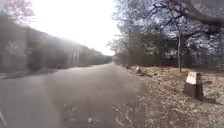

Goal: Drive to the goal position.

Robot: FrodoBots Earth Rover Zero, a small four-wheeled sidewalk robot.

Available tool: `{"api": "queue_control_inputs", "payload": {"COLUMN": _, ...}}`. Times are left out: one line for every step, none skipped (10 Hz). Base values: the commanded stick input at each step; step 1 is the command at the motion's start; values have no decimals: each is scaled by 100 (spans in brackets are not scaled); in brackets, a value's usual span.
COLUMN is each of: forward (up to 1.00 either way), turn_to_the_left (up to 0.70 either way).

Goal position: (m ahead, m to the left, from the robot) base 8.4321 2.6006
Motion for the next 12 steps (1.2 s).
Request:
{"api": "queue_control_inputs", "payload": {"forward": 100, "turn_to_the_left": 0}}
{"api": "queue_control_inputs", "payload": {"forward": 100, "turn_to_the_left": 0}}
{"api": "queue_control_inputs", "payload": {"forward": 100, "turn_to_the_left": 0}}
{"api": "queue_control_inputs", "payload": {"forward": 100, "turn_to_the_left": 0}}
{"api": "queue_control_inputs", "payload": {"forward": 100, "turn_to_the_left": 0}}
{"api": "queue_control_inputs", "payload": {"forward": 100, "turn_to_the_left": 0}}
{"api": "queue_control_inputs", "payload": {"forward": 100, "turn_to_the_left": 0}}
{"api": "queue_control_inputs", "payload": {"forward": 100, "turn_to_the_left": 0}}
{"api": "queue_control_inputs", "payload": {"forward": 100, "turn_to_the_left": 0}}
{"api": "queue_control_inputs", "payload": {"forward": 100, "turn_to_the_left": 0}}
{"api": "queue_control_inputs", "payload": {"forward": 100, "turn_to_the_left": 0}}
{"api": "queue_control_inputs", "payload": {"forward": 100, "turn_to_the_left": 0}}
